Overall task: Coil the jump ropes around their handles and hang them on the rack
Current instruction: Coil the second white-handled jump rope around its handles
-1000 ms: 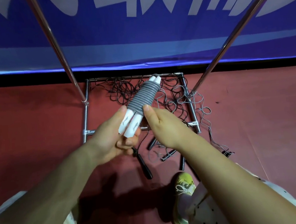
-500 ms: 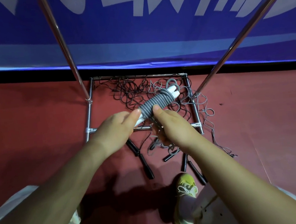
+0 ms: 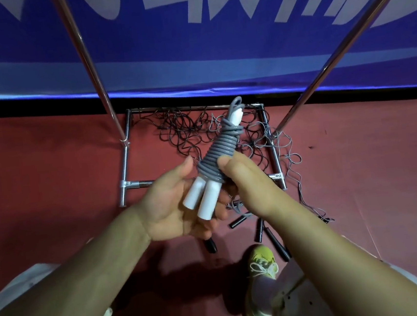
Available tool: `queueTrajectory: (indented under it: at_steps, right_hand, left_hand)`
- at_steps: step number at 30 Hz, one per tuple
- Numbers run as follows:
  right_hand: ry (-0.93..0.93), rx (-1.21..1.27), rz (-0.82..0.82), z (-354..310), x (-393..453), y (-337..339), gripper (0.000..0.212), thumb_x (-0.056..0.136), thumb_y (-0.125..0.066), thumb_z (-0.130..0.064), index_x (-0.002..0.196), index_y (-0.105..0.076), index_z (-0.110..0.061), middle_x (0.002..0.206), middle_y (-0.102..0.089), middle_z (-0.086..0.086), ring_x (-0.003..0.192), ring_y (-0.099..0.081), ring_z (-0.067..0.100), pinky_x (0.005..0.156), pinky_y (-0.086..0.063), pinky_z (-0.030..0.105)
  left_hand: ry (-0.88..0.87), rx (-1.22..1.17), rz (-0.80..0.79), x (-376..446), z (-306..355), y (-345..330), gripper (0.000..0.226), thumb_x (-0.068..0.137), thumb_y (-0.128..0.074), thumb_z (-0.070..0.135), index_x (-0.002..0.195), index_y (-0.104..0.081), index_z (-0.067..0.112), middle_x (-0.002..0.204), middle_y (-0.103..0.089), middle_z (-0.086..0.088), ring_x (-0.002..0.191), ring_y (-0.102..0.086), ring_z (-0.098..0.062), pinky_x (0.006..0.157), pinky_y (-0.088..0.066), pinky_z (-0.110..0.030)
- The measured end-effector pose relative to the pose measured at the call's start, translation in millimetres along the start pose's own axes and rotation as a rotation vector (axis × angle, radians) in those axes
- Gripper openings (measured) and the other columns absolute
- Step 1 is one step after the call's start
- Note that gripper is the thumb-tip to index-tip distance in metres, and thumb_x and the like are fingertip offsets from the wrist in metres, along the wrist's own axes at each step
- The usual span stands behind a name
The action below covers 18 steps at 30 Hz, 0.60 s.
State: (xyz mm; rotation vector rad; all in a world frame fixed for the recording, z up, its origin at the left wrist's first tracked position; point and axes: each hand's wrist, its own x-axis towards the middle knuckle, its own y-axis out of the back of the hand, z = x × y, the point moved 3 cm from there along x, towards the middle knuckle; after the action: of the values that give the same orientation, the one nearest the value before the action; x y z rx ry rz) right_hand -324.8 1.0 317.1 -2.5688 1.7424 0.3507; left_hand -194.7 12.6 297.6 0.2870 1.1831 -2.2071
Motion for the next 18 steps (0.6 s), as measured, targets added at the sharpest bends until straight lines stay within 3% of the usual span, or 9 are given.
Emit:
queueTrajectory:
  at_steps: [2,4,7,8,11,14,16,18]
  right_hand:
    - [0.017,-0.035,-0.053,-1.7,-4.8,1.8,0.04,0.078,-0.041,-0.055,0.077,-0.05,-0.015,0.059,-0.051,-0.014,0.054,-0.044,0.002,0.055,-0.034,0.018]
    - [-0.035,-0.076,-0.034,-5.3,-0.7,3.1,0.036,0.086,-0.042,-0.052,0.081,-0.054,-0.018,0.068,-0.053,-0.014,0.061,-0.047,0.001,0.059,-0.035,0.015]
    - [-0.198,0.206,-0.088,-2.8,-4.0,12.3,0.038,0.103,-0.027,-0.037,0.107,-0.054,-0.01,0.072,-0.051,-0.002,0.063,-0.048,0.013,0.053,-0.041,0.017]
    - [-0.246,0.331,-0.123,-6.2,-2.9,13.0,0.048,0.102,-0.023,-0.041,0.116,-0.053,-0.006,0.072,-0.051,0.001,0.06,-0.047,0.014,0.05,-0.042,0.018]
    - [-0.253,0.431,-0.244,-4.0,5.5,17.0,0.073,0.081,-0.032,-0.064,0.109,-0.053,0.0,0.077,-0.059,0.008,0.056,-0.052,0.016,0.049,-0.045,0.024]
    - [-0.245,0.436,-0.281,1.7,-0.4,19.9,0.046,0.084,-0.048,-0.043,0.098,-0.058,-0.001,0.074,-0.06,0.011,0.052,-0.052,0.016,0.044,-0.045,0.024]
    - [-0.23,0.414,-0.279,-1.5,-1.3,19.1,0.026,0.087,-0.049,-0.027,0.087,-0.064,-0.005,0.071,-0.061,0.009,0.05,-0.052,0.014,0.043,-0.044,0.022]
    - [-0.234,0.358,-0.271,-3.4,-2.8,20.0,0.025,0.088,-0.047,-0.024,0.083,-0.068,-0.013,0.068,-0.06,0.006,0.05,-0.05,0.013,0.043,-0.041,0.021]
  left_hand:
    - [0.012,-0.072,-0.01,2.2,0.3,-3.2,0.071,0.062,-0.062,0.077,0.079,-0.076,0.01,0.06,-0.064,-0.008,0.049,-0.061,-0.02,0.049,-0.05,-0.027]
    - [0.033,-0.072,0.097,2.1,3.3,-4.2,0.071,0.07,-0.041,0.076,0.063,-0.07,0.012,0.047,-0.052,-0.004,0.037,-0.051,-0.017,0.042,-0.042,-0.021]
    - [0.03,-0.021,0.193,-2.2,12.9,-5.7,0.06,0.069,-0.035,0.065,0.064,-0.059,0.011,0.04,-0.043,-0.003,0.029,-0.039,-0.015,0.038,-0.033,-0.018]
    - [0.03,-0.027,0.193,-4.3,15.3,-5.6,0.059,0.07,-0.035,0.064,0.067,-0.058,0.01,0.039,-0.042,-0.003,0.028,-0.038,-0.014,0.037,-0.032,-0.017]
    - [0.029,-0.041,0.149,-10.4,17.9,-7.8,0.065,0.075,-0.028,0.063,0.057,-0.065,0.013,0.034,-0.04,0.0,0.025,-0.036,-0.012,0.036,-0.031,-0.016]
    - [0.037,-0.053,0.12,-14.7,16.0,-9.4,0.067,0.077,-0.026,0.063,0.052,-0.062,0.013,0.033,-0.039,0.0,0.024,-0.036,-0.011,0.036,-0.033,-0.016]
    - [0.042,-0.052,0.124,-16.1,15.3,-9.9,0.067,0.077,-0.028,0.064,0.053,-0.061,0.012,0.033,-0.039,0.0,0.023,-0.037,-0.011,0.035,-0.034,-0.016]
    - [0.033,-0.083,0.176,-18.0,19.4,-8.4,0.064,0.074,-0.031,0.065,0.054,-0.059,0.011,0.033,-0.038,0.0,0.023,-0.035,-0.011,0.035,-0.032,-0.015]
